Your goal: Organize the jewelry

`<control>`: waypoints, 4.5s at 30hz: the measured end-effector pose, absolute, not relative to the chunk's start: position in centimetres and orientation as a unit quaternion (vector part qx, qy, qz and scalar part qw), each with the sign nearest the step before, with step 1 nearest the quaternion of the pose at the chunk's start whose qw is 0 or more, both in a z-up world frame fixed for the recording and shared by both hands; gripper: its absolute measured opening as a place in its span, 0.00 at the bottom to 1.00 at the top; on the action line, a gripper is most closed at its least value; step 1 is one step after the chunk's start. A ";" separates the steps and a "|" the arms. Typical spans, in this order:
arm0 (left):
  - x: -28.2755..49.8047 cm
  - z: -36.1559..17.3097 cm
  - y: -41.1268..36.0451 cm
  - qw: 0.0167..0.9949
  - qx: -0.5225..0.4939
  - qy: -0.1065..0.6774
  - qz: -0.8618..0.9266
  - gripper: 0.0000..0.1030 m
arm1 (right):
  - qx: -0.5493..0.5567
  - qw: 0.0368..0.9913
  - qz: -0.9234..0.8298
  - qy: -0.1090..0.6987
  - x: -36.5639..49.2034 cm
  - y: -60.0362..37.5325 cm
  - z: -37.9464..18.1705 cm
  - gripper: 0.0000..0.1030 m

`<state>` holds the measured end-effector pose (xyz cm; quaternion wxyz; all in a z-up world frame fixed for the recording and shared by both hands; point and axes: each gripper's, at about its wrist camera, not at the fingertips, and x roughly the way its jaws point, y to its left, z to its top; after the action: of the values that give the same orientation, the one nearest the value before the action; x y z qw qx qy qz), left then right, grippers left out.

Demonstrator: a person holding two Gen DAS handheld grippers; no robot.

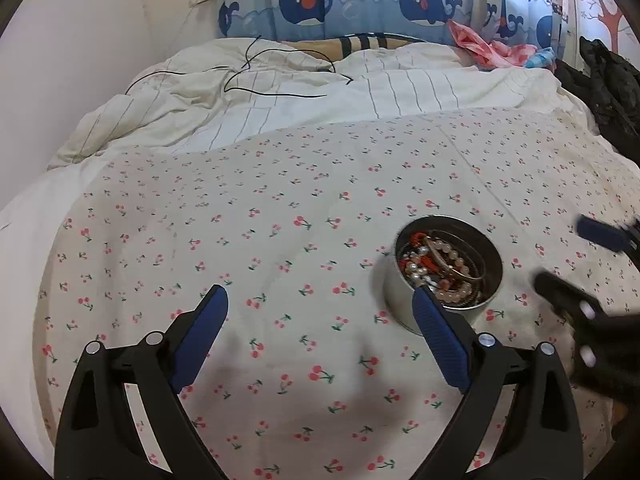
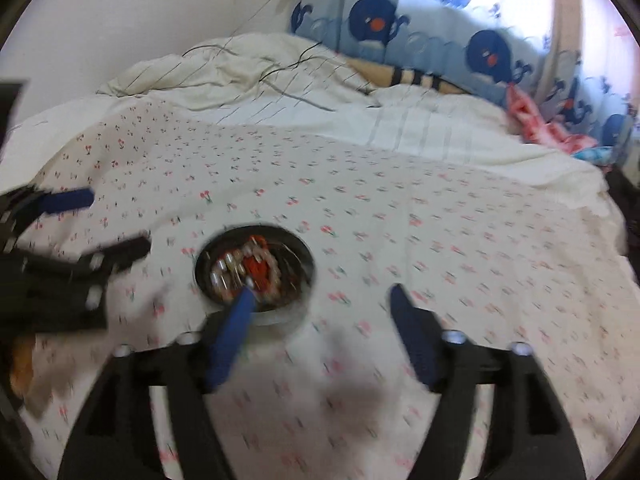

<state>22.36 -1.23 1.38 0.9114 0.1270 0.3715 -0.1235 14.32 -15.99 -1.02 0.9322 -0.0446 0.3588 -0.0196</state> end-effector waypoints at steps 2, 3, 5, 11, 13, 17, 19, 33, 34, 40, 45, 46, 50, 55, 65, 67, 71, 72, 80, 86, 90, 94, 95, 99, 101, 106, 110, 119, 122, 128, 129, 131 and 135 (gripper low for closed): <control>22.0 1.2 -1.7 0.912 0.132 0.369 -0.124 0.87 | -0.026 0.932 -0.031 0.361 12.8 -17.2 -1.8 0.72; 21.8 1.0 -2.1 0.912 0.136 0.368 -0.123 0.87 | -0.015 0.932 -0.035 0.360 12.5 -17.6 -2.0 0.72; 21.5 0.8 -2.6 0.911 0.144 0.365 -0.122 0.87 | 0.019 0.932 -0.041 0.359 12.1 -18.8 -2.7 0.73; 20.8 0.5 -3.6 0.913 0.155 0.357 -0.117 0.87 | 0.042 0.929 -0.044 0.366 12.6 -19.2 -3.3 0.77; 20.6 0.4 -3.8 0.914 0.152 0.357 -0.117 0.87 | 0.039 0.930 -0.044 0.363 12.4 -19.0 -3.3 0.78; 20.3 0.5 -4.0 0.917 0.145 0.353 -0.118 0.87 | 0.024 0.933 -0.043 0.355 11.9 -18.4 -3.1 0.82; 20.2 0.6 -4.0 0.918 0.141 0.351 -0.117 0.87 | 0.023 0.934 -0.044 0.353 11.8 -18.3 -3.1 0.83; 20.0 0.7 -3.4 0.921 0.117 0.353 -0.115 0.87 | 0.023 0.937 -0.045 0.344 11.9 -18.0 -2.5 0.86; 20.0 0.7 -3.4 0.921 0.116 0.354 -0.115 0.87 | 0.019 0.938 -0.045 0.344 11.9 -17.8 -2.5 0.86; 19.6 0.0 -2.6 0.918 0.107 0.366 -0.106 0.91 | 0.000 0.936 -0.035 0.351 12.3 -16.6 -2.7 0.87; 18.7 -0.9 -2.0 0.915 0.113 0.374 -0.101 0.92 | -0.007 0.934 -0.029 0.355 12.3 -16.1 -2.9 0.87; 18.7 -0.9 -1.9 0.914 0.113 0.375 -0.102 0.92 | -0.007 0.935 -0.028 0.355 12.2 -16.0 -2.8 0.87; 18.4 -0.6 -1.8 0.915 0.121 0.370 -0.101 0.92 | -0.006 0.936 -0.030 0.351 12.1 -16.1 -2.6 0.87; 18.1 -0.1 -1.6 0.916 0.113 0.369 -0.106 0.92 | 0.001 0.936 -0.030 0.351 12.1 -16.0 -2.6 0.87; 18.4 -0.7 -2.6 0.915 0.114 0.370 -0.115 0.92 | 0.008 0.935 -0.035 0.353 12.2 -16.2 -2.8 0.87; 18.3 -0.5 -2.6 0.916 0.113 0.368 -0.116 0.92 | 0.009 0.935 -0.036 0.352 12.1 -16.3 -2.9 0.87; 18.3 -0.3 -2.5 0.917 0.108 0.367 -0.117 0.92 | 0.009 0.936 -0.038 0.351 12.1 -16.5 -3.0 0.89; 18.2 -0.3 -2.5 0.917 0.107 0.366 -0.116 0.92 | 0.009 0.936 -0.038 0.351 12.0 -16.5 -3.0 0.89; 18.2 -0.3 -2.5 0.916 0.109 0.367 -0.117 0.92 | 0.009 0.936 -0.039 0.350 12.0 -16.6 -2.9 0.89; 18.3 -0.3 -2.5 0.916 0.111 0.368 -0.117 0.92 | 0.010 0.936 -0.040 0.349 11.9 -16.6 -2.9 0.90; 18.3 -0.4 -2.5 0.916 0.110 0.369 -0.116 0.92 | 0.009 0.936 -0.039 0.350 11.9 -16.6 -2.9 0.90; 18.3 -0.4 -2.5 0.915 0.110 0.369 -0.117 0.92 | 0.008 0.936 -0.039 0.350 11.8 -16.7 -2.9 0.90; 18.4 -0.4 -2.5 0.915 0.110 0.369 -0.117 0.92 | 0.008 0.936 -0.039 0.351 11.8 -16.7 -3.0 0.90; 18.4 -0.5 -2.4 0.915 0.110 0.371 -0.116 0.92 | 0.008 0.936 -0.040 0.351 11.9 -16.7 -3.0 0.90; 18.5 -0.5 -2.4 0.915 0.109 0.372 -0.115 0.92 | 0.008 0.935 -0.039 0.351 11.8 -16.7 -3.0 0.90; 18.7 -0.7 -2.2 0.912 0.107 0.379 -0.115 0.92 | 0.007 0.935 -0.039 0.353 11.8 -16.8 -3.1 0.90; 18.8 -0.9 -2.3 0.911 0.107 0.382 -0.115 0.92 | 0.005 0.934 -0.039 0.354 11.9 -16.8 -3.3 0.90; 19.3 -1.0 -1.8 0.911 0.100 0.389 -0.098 0.93 | 0.004 0.934 -0.039 0.355 11.9 -16.7 -3.4 0.90; 19.6 -1.2 -1.8 0.907 0.102 0.398 -0.093 0.93 | 0.003 0.934 -0.039 0.355 12.0 -16.7 -3.4 0.90; 19.9 -1.3 -1.6 0.901 0.081 0.412 -0.106 0.93 | 0.003 0.934 -0.039 0.355 12.0 -16.7 -3.4 0.90; 19.9 -1.4 -1.6 0.901 0.081 0.412 -0.106 0.93 | 0.003 0.934 -0.039 0.355 12.0 -16.6 -3.3 0.90; 20.0 -1.4 -1.5 0.899 0.077 0.418 -0.108 0.93 | 0.003 0.934 -0.039 0.355 12.0 -16.7 -3.4 0.90; 20.2 -1.5 -1.6 0.896 0.081 0.422 -0.109 0.93 | 0.002 0.934 -0.038 0.355 12.1 -16.6 -3.3 0.90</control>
<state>20.23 -1.57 -1.52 0.8964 0.0808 0.4221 -0.1086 12.07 -16.61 -3.33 0.9341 0.0024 0.3549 -0.0381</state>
